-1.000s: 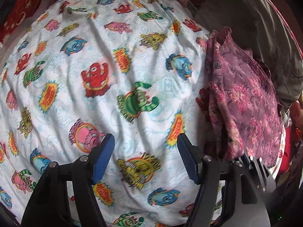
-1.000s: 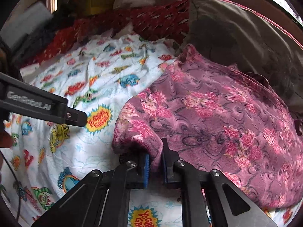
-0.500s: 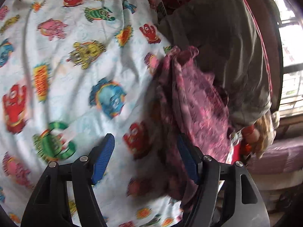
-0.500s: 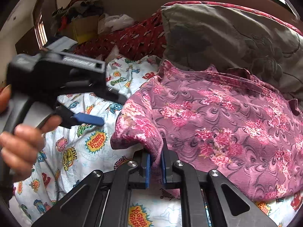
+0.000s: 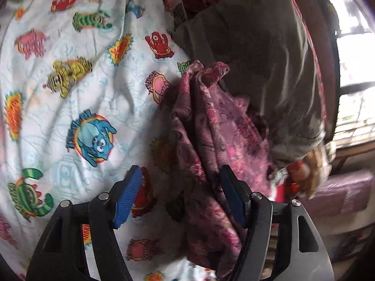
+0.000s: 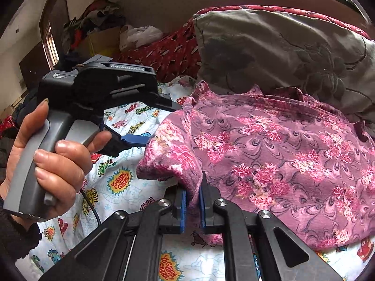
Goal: Fold small clothes
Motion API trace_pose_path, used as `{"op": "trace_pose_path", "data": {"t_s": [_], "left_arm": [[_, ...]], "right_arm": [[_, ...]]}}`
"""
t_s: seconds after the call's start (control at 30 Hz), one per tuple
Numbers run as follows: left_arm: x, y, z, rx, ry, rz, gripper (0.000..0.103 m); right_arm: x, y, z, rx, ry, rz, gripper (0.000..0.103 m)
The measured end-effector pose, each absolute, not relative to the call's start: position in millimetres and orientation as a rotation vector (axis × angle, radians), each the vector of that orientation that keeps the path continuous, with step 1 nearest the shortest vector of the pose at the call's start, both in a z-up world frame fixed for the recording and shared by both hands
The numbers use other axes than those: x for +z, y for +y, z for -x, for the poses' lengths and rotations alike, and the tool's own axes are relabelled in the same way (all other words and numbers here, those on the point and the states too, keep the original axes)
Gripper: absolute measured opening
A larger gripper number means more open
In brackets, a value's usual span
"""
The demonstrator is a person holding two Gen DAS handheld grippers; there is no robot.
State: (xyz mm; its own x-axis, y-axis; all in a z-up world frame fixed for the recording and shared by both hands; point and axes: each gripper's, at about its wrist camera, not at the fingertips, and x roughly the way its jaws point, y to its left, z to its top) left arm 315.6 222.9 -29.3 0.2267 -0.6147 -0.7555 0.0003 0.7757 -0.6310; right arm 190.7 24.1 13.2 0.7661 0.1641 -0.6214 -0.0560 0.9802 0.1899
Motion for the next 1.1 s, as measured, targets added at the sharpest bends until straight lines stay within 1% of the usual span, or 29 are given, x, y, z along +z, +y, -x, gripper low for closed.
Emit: {"op": "trace_pose_path", "data": {"t_s": [0.1, 0.23, 0.33, 0.47, 0.57, 0.73, 0.9, 1.03, 1.1], "left_arm": [[-18.2, 211.9, -313.5, -0.382, 1.259, 0.391, 0.068], [12.0, 186.8, -307.5, -0.235, 1.168, 0.016, 0.068], [26.8, 173.1, -307.4, -0.192, 1.141, -0.147, 0.068], [29.9, 166.4, -308.7, -0.175, 1.185, -0.236, 0.068], [28.3, 174.1, -302.9, -0.143, 1.185, -0.293, 0.068], [21.4, 200.6, -297.4, -0.111, 1.224, -0.284, 0.068], [17.7, 210.2, -293.7, -0.075, 1.230, -0.314, 0.068], [13.1, 213.7, -285.9, 0.017, 1.199, -0.460, 0.068], [10.6, 214.7, -283.4, 0.041, 1.186, -0.519, 0.068]], "right_arm": [[13.8, 24.7, -189.8, 0.126, 0.689, -0.156, 0.008], [12.5, 28.0, -189.4, 0.131, 0.692, -0.142, 0.008], [12.1, 31.5, -188.8, 0.138, 0.692, -0.134, 0.008], [10.6, 38.0, -187.0, 0.150, 0.695, -0.118, 0.008], [8.5, 44.9, -185.1, 0.162, 0.700, -0.094, 0.008], [0.2, 55.6, -186.8, 0.177, 0.719, -0.062, 0.008], [-11.2, 71.0, -192.3, 0.187, 0.755, -0.003, 0.008], [-21.6, 81.5, -197.6, 0.182, 0.793, 0.039, 0.009], [-25.3, 83.4, -199.2, 0.183, 0.809, 0.044, 0.012]]}}
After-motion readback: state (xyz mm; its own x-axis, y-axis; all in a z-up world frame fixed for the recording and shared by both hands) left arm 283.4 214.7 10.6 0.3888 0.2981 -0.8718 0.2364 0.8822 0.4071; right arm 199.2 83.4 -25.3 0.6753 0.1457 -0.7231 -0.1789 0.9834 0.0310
